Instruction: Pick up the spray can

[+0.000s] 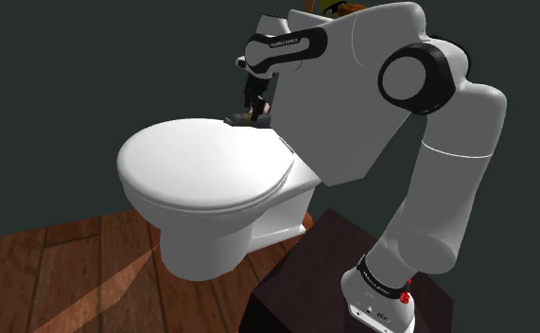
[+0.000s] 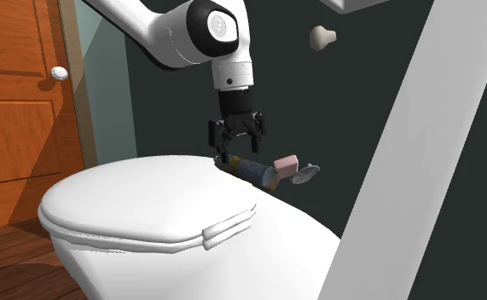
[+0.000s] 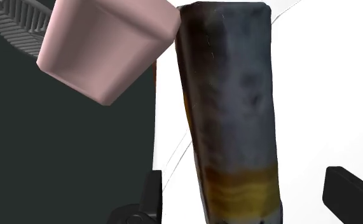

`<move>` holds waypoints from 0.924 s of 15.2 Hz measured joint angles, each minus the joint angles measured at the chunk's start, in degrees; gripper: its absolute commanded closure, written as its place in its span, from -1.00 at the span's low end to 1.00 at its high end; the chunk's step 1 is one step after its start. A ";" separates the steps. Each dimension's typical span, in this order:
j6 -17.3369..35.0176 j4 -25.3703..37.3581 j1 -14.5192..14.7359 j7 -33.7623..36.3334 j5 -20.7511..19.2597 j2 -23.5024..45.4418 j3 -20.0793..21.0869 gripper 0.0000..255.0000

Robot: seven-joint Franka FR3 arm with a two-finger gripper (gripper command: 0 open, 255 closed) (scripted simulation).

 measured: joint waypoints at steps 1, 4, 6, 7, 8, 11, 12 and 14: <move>0.60 -0.20 -0.03 -0.12 0.13 0.40 0.07 -1.00; 2.89 -1.86 -0.08 -0.35 0.41 1.04 0.19 -1.00; 3.49 -2.08 -0.14 -0.45 0.56 1.44 0.24 1.00; 3.60 -2.07 -0.15 -0.46 0.60 1.55 0.25 1.00; 3.65 -2.06 -0.15 -0.47 0.62 1.60 0.26 1.00; 3.71 -2.01 -0.17 -0.50 0.64 1.65 0.26 1.00; 3.72 -2.02 -0.18 -0.51 0.64 1.64 0.26 1.00; 3.73 -2.02 -0.18 -0.52 0.64 1.64 0.26 1.00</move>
